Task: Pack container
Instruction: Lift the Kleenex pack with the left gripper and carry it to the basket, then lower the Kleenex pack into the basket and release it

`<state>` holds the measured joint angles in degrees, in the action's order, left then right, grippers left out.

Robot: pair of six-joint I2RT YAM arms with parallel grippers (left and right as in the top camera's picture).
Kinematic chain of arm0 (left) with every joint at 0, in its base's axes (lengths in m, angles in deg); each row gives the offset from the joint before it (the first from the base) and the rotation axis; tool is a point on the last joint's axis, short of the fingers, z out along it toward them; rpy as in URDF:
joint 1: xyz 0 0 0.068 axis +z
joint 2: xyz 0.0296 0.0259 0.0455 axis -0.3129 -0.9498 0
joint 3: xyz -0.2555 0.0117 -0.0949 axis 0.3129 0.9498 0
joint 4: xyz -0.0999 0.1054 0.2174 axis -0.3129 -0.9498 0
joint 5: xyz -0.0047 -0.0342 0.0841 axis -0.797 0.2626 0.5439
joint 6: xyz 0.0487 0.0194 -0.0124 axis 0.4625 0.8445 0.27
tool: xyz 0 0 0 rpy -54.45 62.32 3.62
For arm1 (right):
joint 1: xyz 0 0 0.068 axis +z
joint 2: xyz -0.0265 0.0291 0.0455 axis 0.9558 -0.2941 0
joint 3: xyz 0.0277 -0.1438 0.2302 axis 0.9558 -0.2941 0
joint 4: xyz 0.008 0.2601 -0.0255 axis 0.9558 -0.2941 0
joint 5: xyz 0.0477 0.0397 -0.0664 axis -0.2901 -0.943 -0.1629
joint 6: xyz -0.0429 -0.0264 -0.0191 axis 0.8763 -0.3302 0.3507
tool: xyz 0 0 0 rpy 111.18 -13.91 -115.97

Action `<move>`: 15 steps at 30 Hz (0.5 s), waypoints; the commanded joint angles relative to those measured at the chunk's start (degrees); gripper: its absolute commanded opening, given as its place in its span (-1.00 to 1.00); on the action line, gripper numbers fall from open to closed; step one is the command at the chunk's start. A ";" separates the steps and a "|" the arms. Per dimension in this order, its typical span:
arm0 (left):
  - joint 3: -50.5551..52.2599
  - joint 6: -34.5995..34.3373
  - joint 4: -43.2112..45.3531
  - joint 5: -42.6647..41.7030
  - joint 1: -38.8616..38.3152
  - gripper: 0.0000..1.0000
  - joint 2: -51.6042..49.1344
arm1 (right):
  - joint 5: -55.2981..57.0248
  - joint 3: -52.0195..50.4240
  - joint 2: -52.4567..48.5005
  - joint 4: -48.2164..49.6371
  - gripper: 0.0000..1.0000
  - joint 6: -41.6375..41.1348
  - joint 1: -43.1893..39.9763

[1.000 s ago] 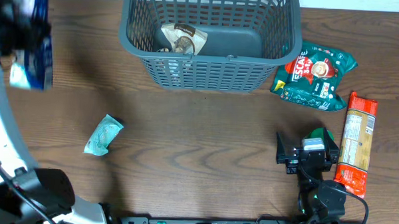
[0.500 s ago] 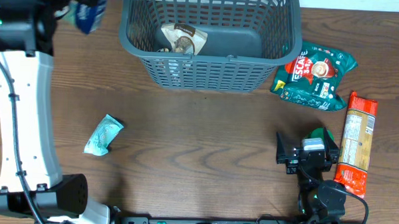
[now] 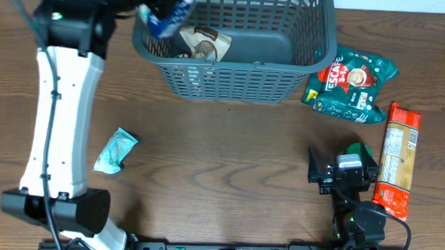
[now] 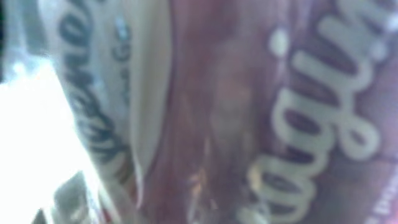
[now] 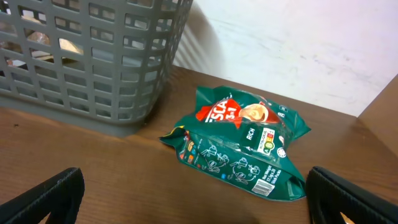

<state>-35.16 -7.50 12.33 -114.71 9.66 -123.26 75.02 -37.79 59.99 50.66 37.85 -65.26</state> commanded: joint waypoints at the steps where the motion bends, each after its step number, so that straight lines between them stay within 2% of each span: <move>1: -1.79 5.46 -1.62 -2.62 -2.73 -0.89 -1.64 | -0.07 -0.22 0.37 -0.02 0.98 -0.92 -0.15; 7: -1.79 8.96 -3.80 -2.12 -6.95 -0.89 -4.48 | -0.07 -0.22 0.37 -0.02 0.99 -0.92 -0.15; 15: -1.79 11.34 -6.16 0.46 -7.63 -0.89 -9.16 | -0.07 -0.22 0.37 -0.02 0.99 -0.92 -0.15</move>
<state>-35.16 1.44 6.76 -115.48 1.70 -131.35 75.02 -37.77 59.99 50.66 37.85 -65.26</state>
